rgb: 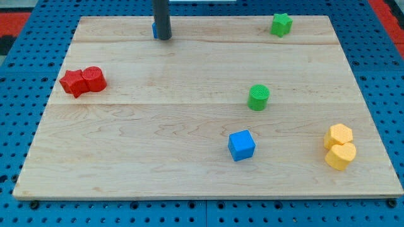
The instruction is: Slide the blue triangle to top left
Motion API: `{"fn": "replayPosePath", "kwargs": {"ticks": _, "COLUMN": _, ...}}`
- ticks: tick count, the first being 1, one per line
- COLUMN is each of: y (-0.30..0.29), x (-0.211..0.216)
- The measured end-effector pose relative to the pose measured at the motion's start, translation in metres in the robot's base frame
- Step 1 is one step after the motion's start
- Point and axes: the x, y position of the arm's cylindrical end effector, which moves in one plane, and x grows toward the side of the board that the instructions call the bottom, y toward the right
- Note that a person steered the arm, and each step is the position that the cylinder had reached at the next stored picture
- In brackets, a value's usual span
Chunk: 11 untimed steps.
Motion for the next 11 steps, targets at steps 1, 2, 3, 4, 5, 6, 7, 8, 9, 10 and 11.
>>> {"fn": "replayPosePath", "kwargs": {"ticks": 1, "y": -0.001, "x": -0.02}}
{"fn": "replayPosePath", "kwargs": {"ticks": 2, "y": -0.003, "x": -0.03}}
{"fn": "replayPosePath", "kwargs": {"ticks": 3, "y": 0.026, "x": -0.033}}
{"fn": "replayPosePath", "kwargs": {"ticks": 4, "y": 0.026, "x": -0.055}}
{"fn": "replayPosePath", "kwargs": {"ticks": 5, "y": 0.025, "x": -0.058}}
{"fn": "replayPosePath", "kwargs": {"ticks": 6, "y": -0.011, "x": -0.059}}
{"fn": "replayPosePath", "kwargs": {"ticks": 7, "y": -0.058, "x": -0.059}}
{"fn": "replayPosePath", "kwargs": {"ticks": 8, "y": -0.1, "x": -0.059}}
{"fn": "replayPosePath", "kwargs": {"ticks": 9, "y": -0.128, "x": -0.055}}
{"fn": "replayPosePath", "kwargs": {"ticks": 10, "y": -0.061, "x": -0.022}}
{"fn": "replayPosePath", "kwargs": {"ticks": 11, "y": 0.012, "x": 0.071}}
